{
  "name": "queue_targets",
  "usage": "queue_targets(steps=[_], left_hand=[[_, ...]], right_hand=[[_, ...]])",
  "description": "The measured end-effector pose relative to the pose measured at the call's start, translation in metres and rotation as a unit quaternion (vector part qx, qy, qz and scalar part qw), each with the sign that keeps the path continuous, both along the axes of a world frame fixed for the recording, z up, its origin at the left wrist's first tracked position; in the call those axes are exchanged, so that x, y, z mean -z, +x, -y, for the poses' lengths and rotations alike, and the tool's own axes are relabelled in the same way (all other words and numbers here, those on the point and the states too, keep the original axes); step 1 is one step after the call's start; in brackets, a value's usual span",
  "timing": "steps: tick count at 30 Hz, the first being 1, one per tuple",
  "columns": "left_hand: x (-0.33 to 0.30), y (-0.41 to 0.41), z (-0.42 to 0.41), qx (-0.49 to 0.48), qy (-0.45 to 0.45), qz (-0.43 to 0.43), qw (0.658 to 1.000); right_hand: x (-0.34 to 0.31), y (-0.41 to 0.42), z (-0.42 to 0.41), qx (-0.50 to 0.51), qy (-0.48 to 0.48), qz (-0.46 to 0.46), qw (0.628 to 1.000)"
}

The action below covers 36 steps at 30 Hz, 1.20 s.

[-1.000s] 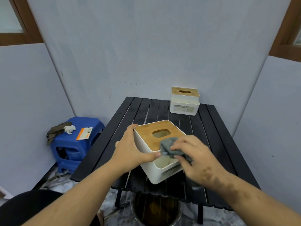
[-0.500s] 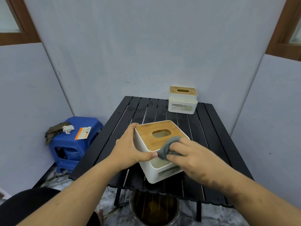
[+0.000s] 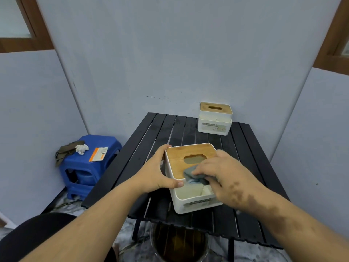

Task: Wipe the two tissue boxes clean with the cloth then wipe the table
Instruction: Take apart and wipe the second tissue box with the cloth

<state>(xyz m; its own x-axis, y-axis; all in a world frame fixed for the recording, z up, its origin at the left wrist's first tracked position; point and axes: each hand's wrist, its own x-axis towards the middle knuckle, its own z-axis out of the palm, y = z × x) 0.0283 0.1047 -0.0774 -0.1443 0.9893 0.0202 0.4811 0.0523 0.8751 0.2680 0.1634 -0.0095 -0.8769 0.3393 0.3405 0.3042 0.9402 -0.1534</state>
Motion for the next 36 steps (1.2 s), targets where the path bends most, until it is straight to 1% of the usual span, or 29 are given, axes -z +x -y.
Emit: queue_targets(steps=[1,2,3,5,6,8,9,11,12,15,17,19,21,24,26,28,30,31,33,36], left_hand=[[0.001,0.0,-0.003,0.005,-0.007,0.004,1.0],[0.003,0.001,-0.005,0.011,-0.01,0.009,1.0],[0.003,0.003,-0.007,0.017,-0.012,0.016,1.0],[0.003,0.008,-0.009,0.028,-0.01,0.038,0.999],[0.004,0.011,-0.01,0.033,-0.009,0.052,0.998],[0.005,0.012,-0.013,0.046,-0.008,0.066,0.997],[0.005,0.012,-0.014,0.055,-0.007,0.062,0.997],[0.005,0.011,-0.017,0.069,-0.003,0.05,0.996],[0.006,0.01,-0.019,0.071,0.001,0.045,0.996],[0.009,0.012,-0.024,0.073,0.006,0.052,0.996],[0.011,0.015,-0.027,0.069,0.009,0.055,0.996],[0.011,0.016,-0.029,0.068,0.011,0.055,0.996],[0.01,0.017,-0.029,0.068,0.008,0.054,0.996],[0.01,0.019,-0.029,0.066,0.004,0.045,0.997],[0.01,0.02,-0.029,0.062,0.005,0.038,0.997],[0.01,0.02,-0.028,0.057,0.007,0.034,0.998],[0.01,0.021,-0.027,0.056,0.005,0.028,0.998],[0.01,0.021,-0.026,0.057,0.004,0.025,0.998],[0.01,0.021,-0.026,0.058,0.003,0.022,0.998],[0.008,0.022,-0.027,0.057,0.004,0.022,0.998]], right_hand=[[-0.007,-0.003,0.002,0.013,-0.021,0.017,1.0],[-0.01,-0.003,-0.003,0.037,-0.034,0.007,0.999],[-0.014,-0.001,-0.008,0.067,-0.035,-0.011,0.997],[-0.016,0.002,-0.019,0.122,-0.022,-0.016,0.992],[-0.013,0.001,-0.022,0.129,-0.036,-0.015,0.991],[-0.008,-0.011,-0.016,0.094,-0.082,-0.012,0.992],[-0.004,-0.017,-0.013,0.062,-0.089,-0.01,0.994],[0.005,-0.028,-0.014,0.02,-0.073,-0.023,0.997],[0.01,-0.032,-0.02,0.021,-0.062,-0.024,0.998],[0.013,-0.046,-0.035,0.066,-0.004,-0.002,0.998],[0.01,-0.055,-0.038,0.096,0.018,0.043,0.994],[0.004,-0.062,-0.037,0.13,0.018,0.09,0.987],[-0.001,-0.061,-0.04,0.162,0.016,0.105,0.981],[-0.002,-0.044,-0.056,0.221,-0.008,0.102,0.97],[-0.002,-0.026,-0.07,0.266,-0.054,0.093,0.958],[0.0,-0.006,-0.079,0.289,-0.113,0.061,0.949],[0.003,0.011,-0.078,0.293,-0.149,0.041,0.944],[0.002,0.017,-0.074,0.291,-0.15,0.048,0.944],[0.004,0.027,-0.062,0.272,-0.135,0.066,0.951],[0.007,0.035,-0.037,0.221,-0.107,0.042,0.969]])
